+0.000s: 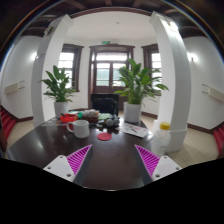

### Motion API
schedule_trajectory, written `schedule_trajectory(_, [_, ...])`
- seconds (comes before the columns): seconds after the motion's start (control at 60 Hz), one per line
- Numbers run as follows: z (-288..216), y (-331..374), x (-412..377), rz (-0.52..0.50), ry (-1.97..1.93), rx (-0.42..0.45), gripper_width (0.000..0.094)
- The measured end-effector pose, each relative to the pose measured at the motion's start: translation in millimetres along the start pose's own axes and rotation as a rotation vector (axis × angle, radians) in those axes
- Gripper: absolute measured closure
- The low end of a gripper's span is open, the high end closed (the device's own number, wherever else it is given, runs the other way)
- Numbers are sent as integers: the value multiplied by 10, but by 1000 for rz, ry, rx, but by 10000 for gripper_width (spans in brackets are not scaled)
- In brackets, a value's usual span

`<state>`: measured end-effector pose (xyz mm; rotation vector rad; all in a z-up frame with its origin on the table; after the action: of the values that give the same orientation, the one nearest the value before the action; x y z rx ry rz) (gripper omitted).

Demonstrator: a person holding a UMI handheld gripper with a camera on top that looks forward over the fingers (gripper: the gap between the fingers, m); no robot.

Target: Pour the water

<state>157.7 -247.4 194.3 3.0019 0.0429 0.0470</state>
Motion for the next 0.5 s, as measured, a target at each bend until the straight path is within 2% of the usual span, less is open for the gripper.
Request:
schedule_trajectory(0.083, [259, 125, 343, 72, 0, 3, 100])
schedule_trajectory(0.25, [730, 36, 1317, 189, 29, 76, 99])
schedule_trajectory(0.367, [775, -277, 1812, 204, 51, 114, 106])
schedule_trajectory(0.5, [856, -707, 2010, 195, -7, 89, 107])
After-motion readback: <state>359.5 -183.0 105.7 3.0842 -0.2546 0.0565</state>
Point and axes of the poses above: the point between the fingertips, and its own axes, seen from behind it with the camera up: x to the right, z down, y backward, against the way the camera looks, the point moved 8 cm from there along y, backward, against the way the camera looks, and after that the axes turned 7 degrees about x, right-handed, at the moved point
